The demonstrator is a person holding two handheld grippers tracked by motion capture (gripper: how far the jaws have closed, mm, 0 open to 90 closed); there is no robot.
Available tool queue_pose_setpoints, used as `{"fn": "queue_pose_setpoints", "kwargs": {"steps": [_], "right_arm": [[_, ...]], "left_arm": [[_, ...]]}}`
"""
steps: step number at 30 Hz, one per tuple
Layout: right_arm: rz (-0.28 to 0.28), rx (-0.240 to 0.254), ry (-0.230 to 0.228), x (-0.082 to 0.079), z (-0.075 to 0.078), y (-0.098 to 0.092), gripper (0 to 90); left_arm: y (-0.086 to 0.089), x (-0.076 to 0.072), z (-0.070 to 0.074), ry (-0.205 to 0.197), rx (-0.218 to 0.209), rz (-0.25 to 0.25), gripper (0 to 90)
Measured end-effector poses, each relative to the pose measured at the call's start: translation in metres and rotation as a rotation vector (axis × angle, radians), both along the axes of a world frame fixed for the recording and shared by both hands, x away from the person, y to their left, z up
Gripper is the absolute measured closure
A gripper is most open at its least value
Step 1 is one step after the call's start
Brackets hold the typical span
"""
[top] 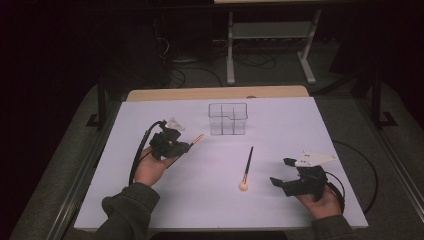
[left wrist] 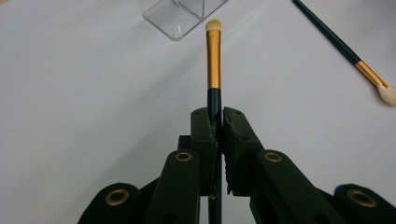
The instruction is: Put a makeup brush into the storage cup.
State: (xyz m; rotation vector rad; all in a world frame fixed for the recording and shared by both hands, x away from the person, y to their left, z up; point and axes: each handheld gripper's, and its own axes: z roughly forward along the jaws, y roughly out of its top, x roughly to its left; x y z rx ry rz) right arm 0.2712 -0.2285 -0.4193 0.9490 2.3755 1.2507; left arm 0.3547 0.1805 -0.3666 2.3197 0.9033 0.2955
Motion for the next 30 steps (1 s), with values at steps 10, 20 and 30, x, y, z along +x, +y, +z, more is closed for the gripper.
{"fn": "queue_pose_setpoints", "kwargs": {"steps": [10, 20, 30], "right_arm": [[0.037, -0.036, -0.012, 0.002, 0.006, 0.012, 16.5], [0.074, -0.044, -0.006, 0.006, 0.015, 0.016, 16.2], [0.121, -0.068, 0.015, 0.014, 0.024, 0.031, 16.0]], "left_arm": [[0.012, -0.012, -0.003, 0.002, -0.042, -0.012, 83.3], [0.02, -0.019, 0.006, -0.021, -0.071, -0.028, 83.3], [0.017, -0.026, 0.018, -0.045, -0.082, -0.089, 83.3]]}}
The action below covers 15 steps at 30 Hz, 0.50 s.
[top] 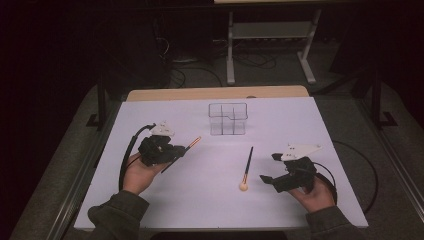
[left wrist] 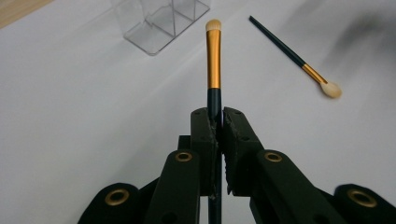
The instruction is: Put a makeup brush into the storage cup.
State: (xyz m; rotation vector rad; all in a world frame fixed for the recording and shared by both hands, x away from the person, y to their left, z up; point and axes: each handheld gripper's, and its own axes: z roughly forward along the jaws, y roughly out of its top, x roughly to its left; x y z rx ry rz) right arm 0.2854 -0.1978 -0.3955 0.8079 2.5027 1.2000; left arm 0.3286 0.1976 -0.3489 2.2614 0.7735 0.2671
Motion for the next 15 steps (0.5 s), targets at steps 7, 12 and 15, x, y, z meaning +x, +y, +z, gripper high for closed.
{"fn": "queue_pose_setpoints", "kwargs": {"steps": [7, 12, 15], "right_arm": [[0.018, -0.007, 0.016, 0.009, 0.009, 0.008, 15.5], [0.03, 0.001, 0.018, 0.013, 0.015, 0.011, 15.5], [0.048, 0.0, 0.021, 0.016, 0.018, 0.015, 15.4]], "left_arm": [[-0.001, -0.006, 0.001, 0.001, -0.007, -0.018, 83.3], [-0.004, -0.011, 0.003, -0.008, -0.013, -0.042, 83.3], [-0.006, -0.014, 0.003, -0.012, -0.015, -0.051, 83.3]]}}
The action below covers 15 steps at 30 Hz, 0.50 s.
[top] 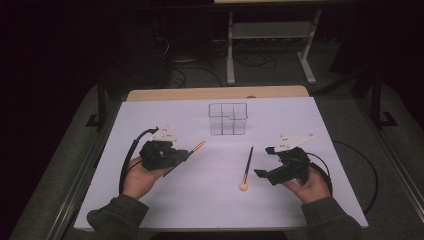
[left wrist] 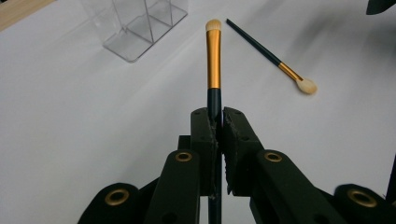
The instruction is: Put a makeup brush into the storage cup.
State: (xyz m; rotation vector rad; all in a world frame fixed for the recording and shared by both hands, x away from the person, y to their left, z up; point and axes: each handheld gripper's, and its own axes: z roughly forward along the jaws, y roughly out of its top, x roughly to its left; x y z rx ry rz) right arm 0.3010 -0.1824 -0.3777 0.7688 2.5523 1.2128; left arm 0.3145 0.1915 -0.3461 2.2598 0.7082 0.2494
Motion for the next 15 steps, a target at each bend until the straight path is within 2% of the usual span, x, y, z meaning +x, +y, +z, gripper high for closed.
{"fn": "queue_pose_setpoints", "kwargs": {"steps": [4, 8, 15], "right_arm": [[0.013, -0.004, 0.009, 0.001, 0.003, 0.005, 15.4], [0.017, -0.003, 0.009, 0.002, 0.004, 0.009, 15.4], [0.038, -0.002, 0.022, 0.006, 0.002, 0.019, 14.7]], "left_arm": [[0.0, -0.003, 0.0, 0.002, -0.018, -0.014, 83.3], [0.001, -0.005, -0.002, -0.001, -0.017, -0.027, 83.3], [0.003, -0.007, -0.009, 0.011, -0.033, -0.031, 83.3]]}}
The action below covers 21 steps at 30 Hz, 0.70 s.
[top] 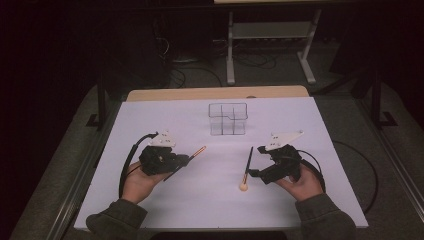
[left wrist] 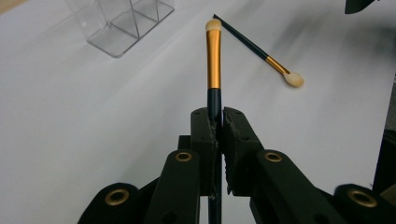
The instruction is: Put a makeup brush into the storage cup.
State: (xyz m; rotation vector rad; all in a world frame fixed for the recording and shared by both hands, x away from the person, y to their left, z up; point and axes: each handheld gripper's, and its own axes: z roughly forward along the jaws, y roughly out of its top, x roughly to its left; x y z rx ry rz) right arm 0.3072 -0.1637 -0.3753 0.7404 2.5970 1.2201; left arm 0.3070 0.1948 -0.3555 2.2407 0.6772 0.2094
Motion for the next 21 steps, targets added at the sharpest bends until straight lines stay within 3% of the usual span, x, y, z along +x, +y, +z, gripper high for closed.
{"fn": "queue_pose_setpoints", "kwargs": {"steps": [5, 9, 21], "right_arm": [[0.008, 0.01, 0.008, 0.001, 0.0, 0.003, 14.7], [0.019, 0.012, 0.005, 0.001, 0.001, 0.007, 14.7], [0.087, 0.032, 0.03, 0.002, 0.004, 0.026, 15.6]], "left_arm": [[-0.002, -0.003, -0.003, 0.003, 0.007, -0.022, 83.3], [-0.006, -0.007, -0.005, 0.012, -0.015, -0.059, 83.3], [-0.018, -0.018, -0.003, -0.016, -0.027, -0.169, 83.2]]}}
